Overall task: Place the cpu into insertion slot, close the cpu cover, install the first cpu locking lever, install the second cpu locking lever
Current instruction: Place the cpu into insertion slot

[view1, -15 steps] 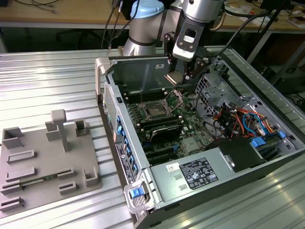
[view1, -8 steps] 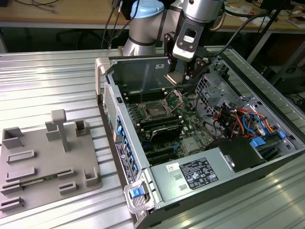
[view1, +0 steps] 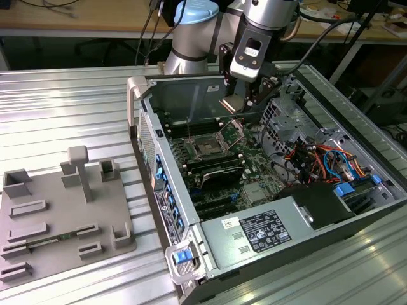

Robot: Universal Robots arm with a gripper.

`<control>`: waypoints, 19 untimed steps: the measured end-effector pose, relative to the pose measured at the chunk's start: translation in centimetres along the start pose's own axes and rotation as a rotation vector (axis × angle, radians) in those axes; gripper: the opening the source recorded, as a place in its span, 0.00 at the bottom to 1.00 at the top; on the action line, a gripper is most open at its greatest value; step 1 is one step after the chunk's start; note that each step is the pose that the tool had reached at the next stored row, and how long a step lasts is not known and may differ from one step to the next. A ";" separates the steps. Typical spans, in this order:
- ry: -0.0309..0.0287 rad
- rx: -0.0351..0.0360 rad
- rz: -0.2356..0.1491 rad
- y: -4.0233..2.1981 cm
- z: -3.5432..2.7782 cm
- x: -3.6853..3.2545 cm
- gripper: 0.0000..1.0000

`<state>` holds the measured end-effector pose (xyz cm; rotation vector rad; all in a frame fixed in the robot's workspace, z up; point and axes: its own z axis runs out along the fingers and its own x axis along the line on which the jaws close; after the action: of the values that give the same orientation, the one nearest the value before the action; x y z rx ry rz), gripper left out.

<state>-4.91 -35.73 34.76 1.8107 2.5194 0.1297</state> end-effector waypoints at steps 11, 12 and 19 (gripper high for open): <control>-0.0022 -0.0005 0.024 -0.01 0.01 0.00 0.55; -0.0022 -0.0004 0.024 -0.01 0.01 0.00 0.55; -0.0022 -0.0005 0.024 -0.01 0.01 0.00 0.55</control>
<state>-4.91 -35.73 34.75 1.8404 2.4965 0.1290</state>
